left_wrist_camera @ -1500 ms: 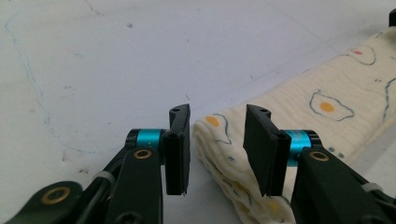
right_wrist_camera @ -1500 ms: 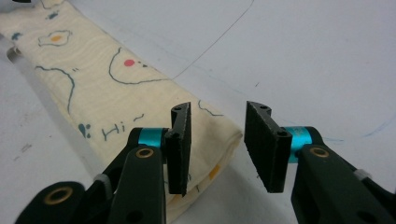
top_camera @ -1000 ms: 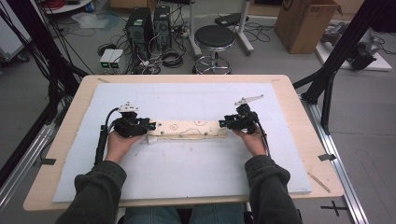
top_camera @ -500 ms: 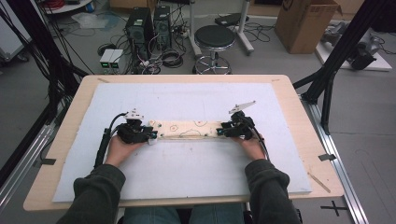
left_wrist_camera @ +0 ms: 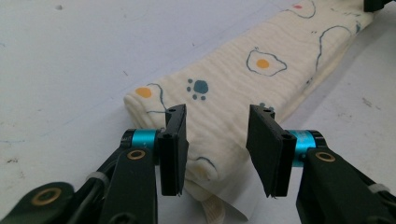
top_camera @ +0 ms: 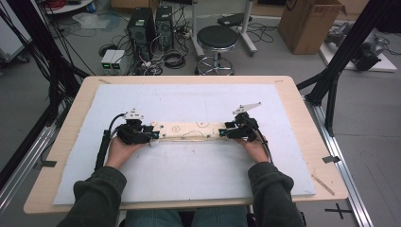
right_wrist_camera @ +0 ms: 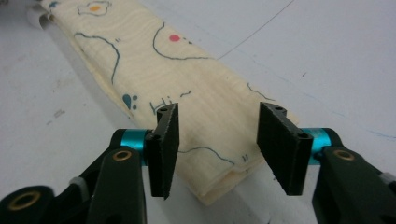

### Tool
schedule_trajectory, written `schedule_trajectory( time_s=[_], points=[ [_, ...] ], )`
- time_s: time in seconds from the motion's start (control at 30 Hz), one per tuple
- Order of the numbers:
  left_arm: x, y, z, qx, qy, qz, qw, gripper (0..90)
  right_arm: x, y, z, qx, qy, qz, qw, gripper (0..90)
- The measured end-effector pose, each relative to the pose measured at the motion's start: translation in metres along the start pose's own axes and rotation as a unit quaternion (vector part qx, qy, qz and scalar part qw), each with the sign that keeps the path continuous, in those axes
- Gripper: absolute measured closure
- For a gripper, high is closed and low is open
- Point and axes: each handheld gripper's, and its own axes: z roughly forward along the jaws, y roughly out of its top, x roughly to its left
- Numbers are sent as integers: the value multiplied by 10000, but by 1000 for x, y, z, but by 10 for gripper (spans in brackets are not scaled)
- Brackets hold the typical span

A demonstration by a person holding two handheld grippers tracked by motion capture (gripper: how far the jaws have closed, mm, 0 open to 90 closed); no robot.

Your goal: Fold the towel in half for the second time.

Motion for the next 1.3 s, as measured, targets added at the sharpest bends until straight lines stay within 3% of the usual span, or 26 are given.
schedule_trajectory(
  time_s=[0.27, 0.53, 0.8, 1.3],
  points=[
    [-3, 3, -7, -164, -70, -103, 9998, 498, 2, 3, -8, -269, -35, 200, 9994, 335],
    [-8, 7, -16, -336, -92, -86, 9994, 441, 7, 7, -13, -321, -47, 326, 9989, 245],
    [-12, 7, -19, -318, -109, -23, 9994, 406, 13, 13, -15, -354, -28, 227, 9991, 211],
    [-18, 9, -28, -417, -167, 61, 9990, 370, 16, 13, -25, -440, -7, 347, 9984, 159]
  ],
)
